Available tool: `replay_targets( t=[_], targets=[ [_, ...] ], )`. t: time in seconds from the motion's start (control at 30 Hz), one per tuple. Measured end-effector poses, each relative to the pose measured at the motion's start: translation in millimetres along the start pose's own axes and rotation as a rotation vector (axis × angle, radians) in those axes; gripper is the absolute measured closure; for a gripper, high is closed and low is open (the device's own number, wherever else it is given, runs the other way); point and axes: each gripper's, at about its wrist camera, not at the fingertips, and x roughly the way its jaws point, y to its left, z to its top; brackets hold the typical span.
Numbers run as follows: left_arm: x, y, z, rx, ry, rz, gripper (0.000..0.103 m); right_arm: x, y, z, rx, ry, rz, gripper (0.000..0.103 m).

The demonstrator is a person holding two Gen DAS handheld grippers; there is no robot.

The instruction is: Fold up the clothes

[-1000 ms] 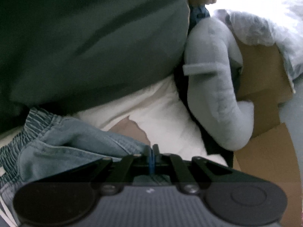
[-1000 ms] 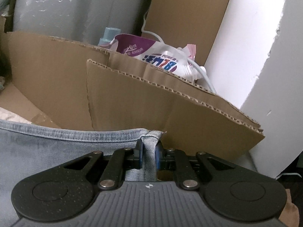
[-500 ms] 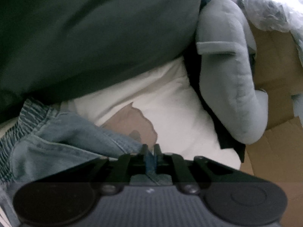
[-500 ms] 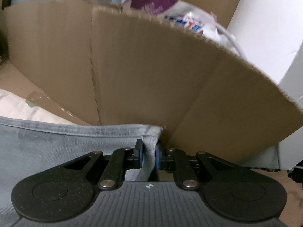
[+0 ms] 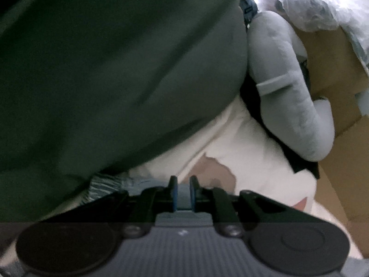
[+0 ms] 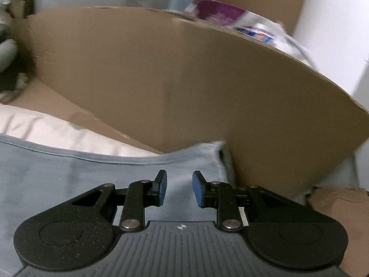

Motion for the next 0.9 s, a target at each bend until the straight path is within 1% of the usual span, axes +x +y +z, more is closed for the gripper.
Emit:
replay_targets(
  t=[0.2,0.27,0.37,0.47,0.53,0.63,0.67,0.77,0.83,0.9],
  targets=[
    [18.4,5.2,-6.9,0.066,0.000,0.018,0.092,-3.1,45.0,4.3,-0.024,-0.015,0.122,0.072],
    [27.8,6.0,-9.9,0.085,-0.001,0.028,0.090,-0.9,64.7,7.4,-0.034,-0.011,0.161,0.072],
    [42.0,11.7,-15.5,0.070,0.032,0.025,0.090,5.9,96.7,11.7,-0.059,-0.002,0.223,0.072],
    [50.7,15.2,-20.9,0.085,0.056,0.023,0.090,11.1,128.0,10.8,-0.098,0.014,0.284,0.071],
    [53.5,17.5,-21.0,0.081,0.068,0.020,0.090,15.7,146.1,10.3,-0.118,0.029,0.325,0.070],
    [57.5,16.5,-19.9,0.095,0.099,0.025,0.091,15.1,170.0,9.3,-0.142,0.048,0.380,0.062],
    [58.8,15.8,-19.4,0.105,0.112,0.023,0.094,14.7,176.7,9.5,-0.145,0.059,0.400,0.060],
    [58.6,17.1,-16.2,0.112,0.146,-0.015,0.095,17.2,196.4,11.1,-0.142,0.107,0.469,0.060],
    [52.4,17.6,-15.4,0.128,0.146,-0.053,0.095,17.3,205.4,10.8,-0.140,0.134,0.490,0.061],
    [49.3,16.5,-18.8,0.169,0.143,-0.061,0.095,21.6,217.6,11.4,-0.139,0.154,0.499,0.061]
  ],
)
